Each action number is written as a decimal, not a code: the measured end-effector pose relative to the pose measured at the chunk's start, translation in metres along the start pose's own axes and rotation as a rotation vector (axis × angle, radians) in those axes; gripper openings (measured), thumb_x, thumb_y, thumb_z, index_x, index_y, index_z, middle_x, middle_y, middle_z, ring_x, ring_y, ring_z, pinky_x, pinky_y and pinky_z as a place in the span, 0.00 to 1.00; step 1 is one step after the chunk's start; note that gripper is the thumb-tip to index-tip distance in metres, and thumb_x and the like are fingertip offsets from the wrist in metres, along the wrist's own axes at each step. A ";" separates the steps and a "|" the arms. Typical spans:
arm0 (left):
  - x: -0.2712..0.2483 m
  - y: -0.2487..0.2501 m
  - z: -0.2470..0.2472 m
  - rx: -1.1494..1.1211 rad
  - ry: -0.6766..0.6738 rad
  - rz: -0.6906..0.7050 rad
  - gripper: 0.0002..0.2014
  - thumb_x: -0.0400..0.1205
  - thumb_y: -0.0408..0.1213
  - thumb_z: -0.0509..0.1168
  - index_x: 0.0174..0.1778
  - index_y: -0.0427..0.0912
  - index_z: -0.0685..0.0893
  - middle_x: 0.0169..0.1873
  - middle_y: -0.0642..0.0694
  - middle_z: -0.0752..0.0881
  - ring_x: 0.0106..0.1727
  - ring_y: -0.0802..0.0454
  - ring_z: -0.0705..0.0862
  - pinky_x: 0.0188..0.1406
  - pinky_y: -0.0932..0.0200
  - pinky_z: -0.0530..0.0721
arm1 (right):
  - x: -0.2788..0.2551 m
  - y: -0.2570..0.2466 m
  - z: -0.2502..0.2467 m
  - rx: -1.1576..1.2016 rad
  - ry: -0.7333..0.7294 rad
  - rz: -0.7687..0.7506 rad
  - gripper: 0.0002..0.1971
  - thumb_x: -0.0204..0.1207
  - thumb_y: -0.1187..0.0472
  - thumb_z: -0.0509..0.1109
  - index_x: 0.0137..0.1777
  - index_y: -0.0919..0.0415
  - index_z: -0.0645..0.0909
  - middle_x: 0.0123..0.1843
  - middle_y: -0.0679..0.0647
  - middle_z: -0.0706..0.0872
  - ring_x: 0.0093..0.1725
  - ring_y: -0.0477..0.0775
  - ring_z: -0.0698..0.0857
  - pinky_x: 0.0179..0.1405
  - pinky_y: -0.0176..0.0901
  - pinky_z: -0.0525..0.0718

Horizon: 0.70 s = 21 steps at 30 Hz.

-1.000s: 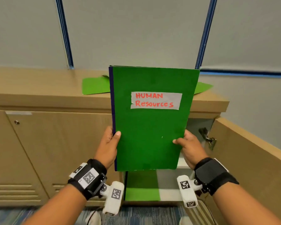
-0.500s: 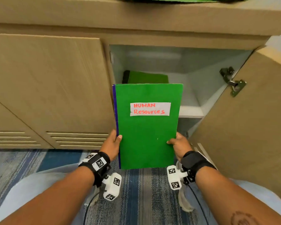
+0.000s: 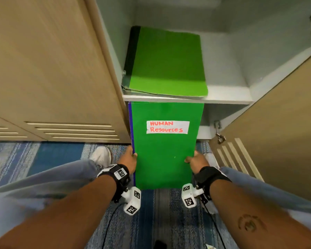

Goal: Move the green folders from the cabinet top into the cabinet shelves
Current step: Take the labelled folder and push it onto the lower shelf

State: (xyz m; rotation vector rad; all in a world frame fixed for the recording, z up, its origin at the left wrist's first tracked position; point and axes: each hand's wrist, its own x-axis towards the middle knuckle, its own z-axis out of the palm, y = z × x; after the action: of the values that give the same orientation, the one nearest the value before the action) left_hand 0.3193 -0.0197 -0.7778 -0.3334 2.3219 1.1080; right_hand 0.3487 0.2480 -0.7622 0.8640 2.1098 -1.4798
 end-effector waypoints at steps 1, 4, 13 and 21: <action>0.005 -0.004 0.006 -0.009 0.004 -0.008 0.09 0.87 0.35 0.53 0.62 0.46 0.72 0.51 0.39 0.86 0.49 0.40 0.85 0.51 0.49 0.83 | 0.006 0.005 0.001 -0.017 0.001 0.018 0.19 0.75 0.76 0.66 0.63 0.61 0.80 0.58 0.59 0.87 0.55 0.62 0.86 0.61 0.52 0.83; 0.016 -0.009 0.020 -0.072 -0.039 -0.033 0.09 0.86 0.33 0.53 0.59 0.47 0.73 0.50 0.38 0.86 0.48 0.39 0.87 0.52 0.41 0.86 | 0.028 0.023 0.005 -0.061 -0.020 0.055 0.19 0.73 0.75 0.65 0.63 0.62 0.81 0.54 0.61 0.89 0.51 0.63 0.88 0.55 0.54 0.87; 0.059 -0.008 0.035 -0.134 -0.021 -0.165 0.11 0.85 0.30 0.54 0.57 0.37 0.81 0.48 0.35 0.87 0.45 0.39 0.85 0.46 0.53 0.83 | 0.074 0.018 0.017 -0.102 0.053 -0.036 0.25 0.61 0.63 0.77 0.60 0.58 0.81 0.60 0.59 0.87 0.55 0.59 0.88 0.60 0.57 0.86; 0.080 -0.017 0.040 -0.118 0.069 -0.226 0.10 0.85 0.29 0.56 0.57 0.35 0.82 0.52 0.32 0.85 0.51 0.37 0.83 0.43 0.58 0.73 | 0.068 0.009 0.027 -0.938 -0.209 -0.223 0.63 0.54 0.28 0.76 0.85 0.46 0.44 0.86 0.54 0.38 0.85 0.64 0.45 0.83 0.62 0.50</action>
State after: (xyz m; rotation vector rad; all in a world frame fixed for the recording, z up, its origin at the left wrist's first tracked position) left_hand 0.2754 0.0012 -0.8549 -0.6704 2.2159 1.1370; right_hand 0.3061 0.2418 -0.8214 0.1150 2.3905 -0.4695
